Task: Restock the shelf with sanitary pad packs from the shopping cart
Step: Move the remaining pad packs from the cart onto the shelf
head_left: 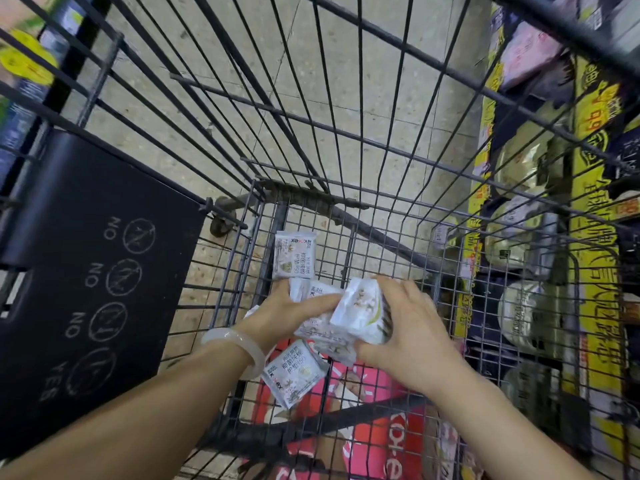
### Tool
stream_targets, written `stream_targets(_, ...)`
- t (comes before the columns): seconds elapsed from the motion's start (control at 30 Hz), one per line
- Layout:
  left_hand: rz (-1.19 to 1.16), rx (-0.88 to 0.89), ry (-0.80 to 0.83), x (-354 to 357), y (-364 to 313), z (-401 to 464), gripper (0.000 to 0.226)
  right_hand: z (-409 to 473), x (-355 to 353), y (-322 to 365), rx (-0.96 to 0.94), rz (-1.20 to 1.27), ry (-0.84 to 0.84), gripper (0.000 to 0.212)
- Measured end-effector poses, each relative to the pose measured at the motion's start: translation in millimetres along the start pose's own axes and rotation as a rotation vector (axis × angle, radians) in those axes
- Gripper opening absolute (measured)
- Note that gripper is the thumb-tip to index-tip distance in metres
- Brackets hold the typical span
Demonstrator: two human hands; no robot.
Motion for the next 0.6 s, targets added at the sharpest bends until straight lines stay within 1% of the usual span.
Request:
stream_targets(0.07, 0.013, -0.025, -0.027, -4.0, 6.0, 5.4, 0.102, 1.3, -5.7, -3.5, 0.169, 0.336, 0.011, 0.062)
stream_targets(0.1, 0.01, -0.019, -0.034, -4.7, 7.5, 6.0, 0.105, 0.7, -7.5, -5.2, 0.252, 0.534, 0.034, 0.061)
stream_targets(0.17, 0.013, -0.047, -0.065, -6.6, 12.6, 9.3, 0.107, 0.8, -4.8, -6.8, 0.347, 0.909, 0.094, 0.068)
stream_targets(0.2, 0.017, -0.075, -0.072, -5.7, 12.9, 9.5, 0.104, 1.2, -1.0, -6.2, 0.38, 1.052, 0.128, 0.073)
stream_targets(0.23, 0.017, -0.096, -0.058, -3.4, 12.1, 8.1, 0.097, 1.6, 3.7, -5.9, 0.396, 1.13, 0.163, 0.079)
stream_targets(0.27, 0.002, -0.09, -0.038, -0.2, 10.0, 5.3, 0.086, 2.4, 8.5, -6.5, 0.395, 1.133, 0.181, 0.085)
stream_targets(0.33, -0.077, -0.074, -0.006, 5.2, 6.3, -1.7, 0.055, 5.4, 14.2, -9.7, 0.373, 1.019, 0.154, 0.091)
stream_targets(0.37, -0.103, -0.068, 0.004, 5.8, 5.6, -4.4, 0.049, 6.3, 15.4, -11.9, 0.359, 0.968, 0.137, 0.091)
stream_targets(0.47, -0.146, -0.031, 0.03, 5.2, 4.4, -9.6, 0.056, 3.6, 15.5, -16.7, 0.314, 0.883, 0.14, 0.091)
stream_targets(0.53, -0.17, -0.025, 0.038, 4.5, 5.7, -8.9, 0.058, 1.2, 14.7, -19.3, 0.306, 0.844, 0.158, 0.095)
stream_targets(0.6, -0.194, -0.018, 0.037, 3.4, 7.2, -9.0, 0.055, -1.4, 10.9, -18.7, 0.298, 0.822, 0.205, 0.112)
Point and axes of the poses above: each hand's wrist, its own z-axis towards the middle knuckle, its own x-axis out of the palm, y = z × x, the point moved 2 cm from there along z, towards the middle knuckle, and after that the axes turned 15 degrees about -y, right-handed, at the moved point
